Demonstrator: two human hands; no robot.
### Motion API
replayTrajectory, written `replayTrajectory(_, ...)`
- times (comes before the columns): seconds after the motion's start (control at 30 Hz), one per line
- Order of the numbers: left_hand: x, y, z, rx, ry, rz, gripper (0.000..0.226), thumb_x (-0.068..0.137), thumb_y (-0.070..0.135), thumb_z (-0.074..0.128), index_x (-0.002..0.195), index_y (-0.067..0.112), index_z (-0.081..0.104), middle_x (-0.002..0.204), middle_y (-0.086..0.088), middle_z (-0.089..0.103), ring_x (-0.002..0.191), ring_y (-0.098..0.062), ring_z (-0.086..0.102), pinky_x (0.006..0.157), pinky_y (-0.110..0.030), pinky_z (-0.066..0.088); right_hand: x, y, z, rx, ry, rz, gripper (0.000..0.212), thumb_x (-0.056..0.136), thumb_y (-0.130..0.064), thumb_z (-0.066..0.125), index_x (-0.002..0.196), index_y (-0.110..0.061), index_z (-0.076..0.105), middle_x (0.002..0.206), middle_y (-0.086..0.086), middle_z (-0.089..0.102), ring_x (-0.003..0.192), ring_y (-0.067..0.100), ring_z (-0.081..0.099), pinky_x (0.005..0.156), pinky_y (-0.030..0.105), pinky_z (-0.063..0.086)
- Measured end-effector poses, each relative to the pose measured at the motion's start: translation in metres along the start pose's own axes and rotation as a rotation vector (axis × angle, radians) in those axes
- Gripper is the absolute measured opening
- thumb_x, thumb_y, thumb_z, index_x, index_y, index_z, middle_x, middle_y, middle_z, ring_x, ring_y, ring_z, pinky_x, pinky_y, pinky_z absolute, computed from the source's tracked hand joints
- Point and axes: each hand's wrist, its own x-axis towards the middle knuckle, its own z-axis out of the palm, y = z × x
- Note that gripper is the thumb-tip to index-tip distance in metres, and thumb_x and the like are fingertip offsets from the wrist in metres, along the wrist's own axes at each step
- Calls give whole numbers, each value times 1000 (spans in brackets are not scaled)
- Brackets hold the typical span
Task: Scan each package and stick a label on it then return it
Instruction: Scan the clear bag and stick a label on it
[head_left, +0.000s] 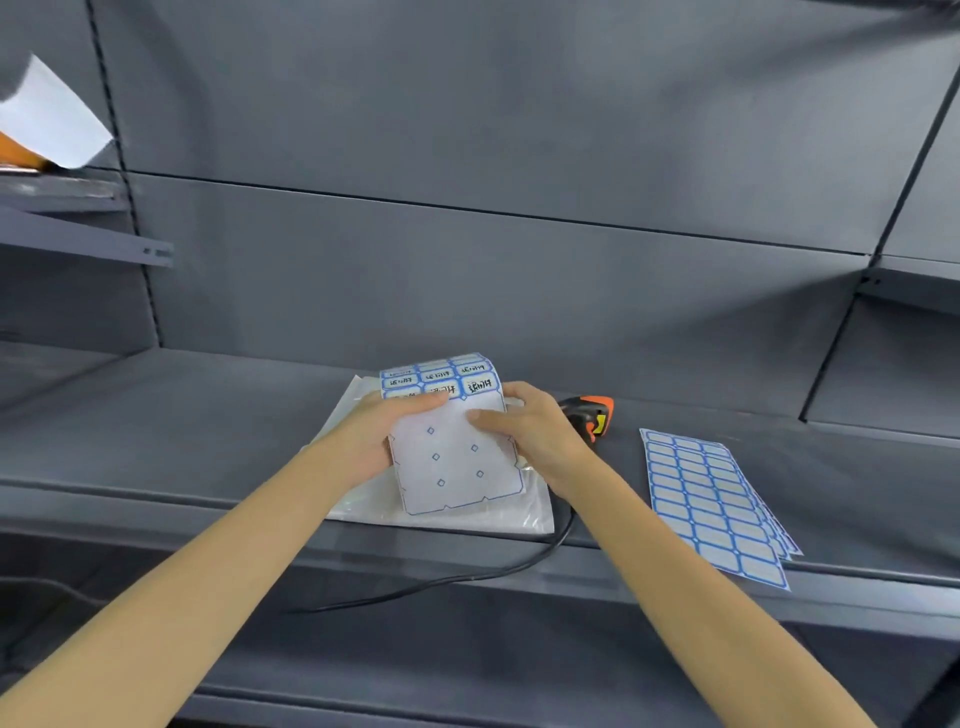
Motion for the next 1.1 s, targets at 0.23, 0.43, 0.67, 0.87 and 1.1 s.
replayTrajectory(0.23,-5,-4,-8,63,103,-33,27,80,10,72,107,17,70,106,-6,73,89,-20,72,65,-28,57,-1,4,-15,-677,168,-445,45,87,-26,68,129,-32,53,127,-10,52,116,11,45,94,24,37)
replayTrajectory(0.43,-6,-4,-10,101,25,-59,36,83,12,70,119,12,67,115,-11,70,104,-29,67,88,-37,52,4,-1,-22,-912,64,-588,33,87,-34,68,120,-30,66,131,-13,58,115,1,40,101,29,35)
replayTrajectory(0.67,-3,-7,-8,111,-15,-14,25,83,8,69,104,21,74,114,-5,71,102,-22,69,80,-32,54,2,-8,-18,-1066,28,-729,21,87,-27,69,106,-19,75,111,-6,70,104,18,55,89,25,39)
replayTrajectory(0.87,-4,-3,-8,179,7,32,28,78,8,75,99,26,75,111,-3,72,101,-23,69,84,-35,55,3,-9,-18,-1026,-6,-553,24,90,-35,65,113,-31,71,108,-11,68,99,8,49,80,20,37)
replayTrajectory(1.1,-7,1,-5,238,-1,56,29,80,9,74,101,29,73,111,2,72,101,-18,69,85,-34,54,4,-15,-14,-898,14,-450,13,89,-31,66,96,-28,75,77,-28,59,80,-24,47,71,-4,33)
